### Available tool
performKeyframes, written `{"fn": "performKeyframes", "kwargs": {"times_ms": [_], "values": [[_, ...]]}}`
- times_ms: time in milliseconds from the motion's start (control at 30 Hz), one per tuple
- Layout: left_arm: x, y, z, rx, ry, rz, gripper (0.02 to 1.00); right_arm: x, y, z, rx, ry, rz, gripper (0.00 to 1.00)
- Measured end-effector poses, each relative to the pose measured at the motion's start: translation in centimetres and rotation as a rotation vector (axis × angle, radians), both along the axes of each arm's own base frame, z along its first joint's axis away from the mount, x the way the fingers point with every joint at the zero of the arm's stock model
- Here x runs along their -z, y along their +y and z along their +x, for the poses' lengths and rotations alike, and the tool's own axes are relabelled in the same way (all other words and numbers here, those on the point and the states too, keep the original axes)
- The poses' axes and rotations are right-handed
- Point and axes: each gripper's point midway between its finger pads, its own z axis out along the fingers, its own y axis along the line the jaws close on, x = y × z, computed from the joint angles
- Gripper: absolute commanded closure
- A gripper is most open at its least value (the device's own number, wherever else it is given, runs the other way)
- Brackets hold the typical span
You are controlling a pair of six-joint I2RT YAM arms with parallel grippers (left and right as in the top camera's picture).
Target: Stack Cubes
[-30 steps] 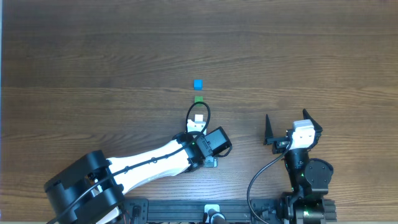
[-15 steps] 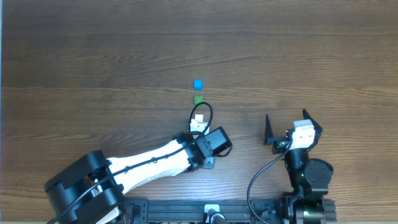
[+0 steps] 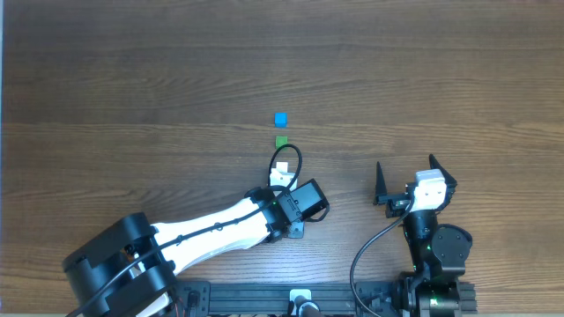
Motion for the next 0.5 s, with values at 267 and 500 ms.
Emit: {"fn": "performKeyframes", "kwargs": {"times_ms": [267, 500], "values": [[-1.9, 0.2, -0.1, 0.001, 0.019, 0.037, 0.98, 0.0, 0.0, 0.0, 0.0, 0.0, 0.0, 0.009], [-9.9, -2.0, 3.5, -0.05, -0.048, -0.029, 0.978, 0.0, 0.0, 0.0, 0.0, 0.0, 0.0, 0.009]]}}
